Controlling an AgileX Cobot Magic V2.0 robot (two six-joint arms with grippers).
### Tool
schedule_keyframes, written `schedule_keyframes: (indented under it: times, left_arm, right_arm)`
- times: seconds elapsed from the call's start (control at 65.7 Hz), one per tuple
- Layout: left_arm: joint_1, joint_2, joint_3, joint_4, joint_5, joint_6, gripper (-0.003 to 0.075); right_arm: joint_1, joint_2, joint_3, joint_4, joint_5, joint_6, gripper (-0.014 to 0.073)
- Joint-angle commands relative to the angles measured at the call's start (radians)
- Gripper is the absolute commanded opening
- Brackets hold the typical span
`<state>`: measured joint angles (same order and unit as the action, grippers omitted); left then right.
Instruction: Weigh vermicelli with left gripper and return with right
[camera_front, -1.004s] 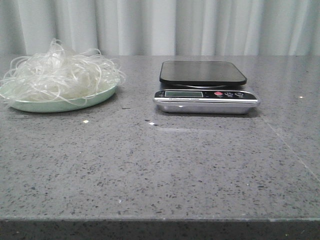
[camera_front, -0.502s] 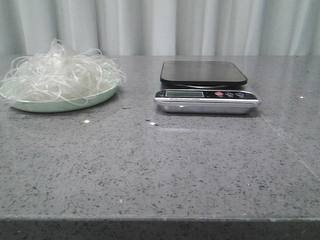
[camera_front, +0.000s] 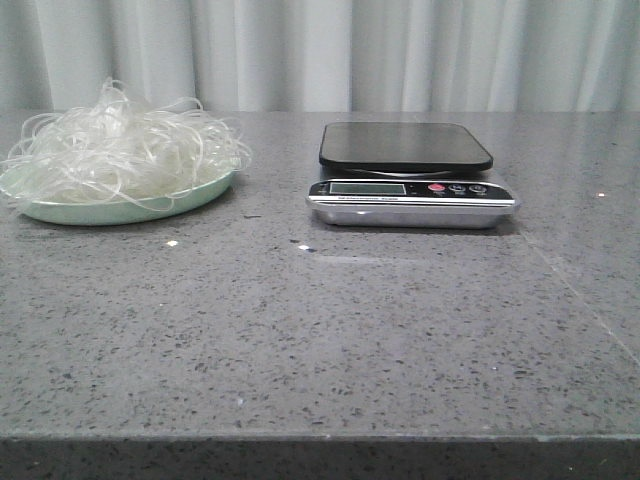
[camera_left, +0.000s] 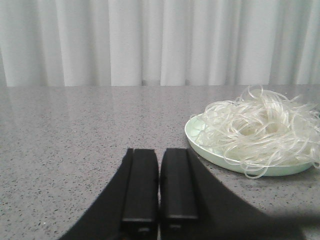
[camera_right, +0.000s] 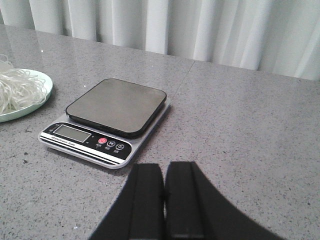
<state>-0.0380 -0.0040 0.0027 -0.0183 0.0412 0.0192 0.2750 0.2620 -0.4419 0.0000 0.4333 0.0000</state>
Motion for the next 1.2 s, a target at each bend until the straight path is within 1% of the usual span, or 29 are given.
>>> schedule_keyframes:
  times: [0.0,0.061,0.137,0.289,0.38,0.472,0.608,0.73,1.187]
  left_arm:
    - [0.002,-0.020,0.007,-0.010,-0.085,-0.001,0.0130]
    - [0.002,-0.020,0.007,-0.010,-0.085,-0.001,0.0130]
    - [0.002,-0.020,0.007,-0.010,-0.085,-0.001,0.0130]
    - [0.002,-0.020,0.007,-0.010,-0.085,-0.001,0.0130]
    - [0.002,-0.020,0.007,-0.010,-0.085,-0.001,0.0130]
    - [0.002,-0.020,0.007,-0.010,-0.085,-0.001,0.0130]
    - [0.002,-0.020,0.007,-0.010,-0.085,-0.001,0.0130]
    - [0.002,-0.020,0.007,-0.010,-0.085,-0.001,0.0130]
    - [0.002,-0.020,0.007,-0.010,-0.085,-0.001,0.0130]
  right_arm:
    - [-0.064,0.005,0.002,-0.035,-0.094,-0.006,0.0168]
    - [-0.127,0.005,0.040,-0.040,-0.133,-0.006,0.0168]
    - [-0.187,-0.009,0.112,-0.040,-0.237,0.000,0.0168]
    - [-0.189,-0.127,0.269,-0.039,-0.462,0.000,0.0168]
    - [-0.189,-0.218,0.358,-0.039,-0.533,0.043,0.0168]
    - [-0.190,-0.296,0.415,-0.038,-0.541,0.065,0.0168]
    - [-0.197,-0.288,0.462,0.000,-0.558,0.072,0.0168]
    - [-0.202,-0.288,0.462,0.032,-0.534,0.072,0.0168]
    - [-0.202,-0.288,0.462,0.032,-0.544,0.072,0.0168]
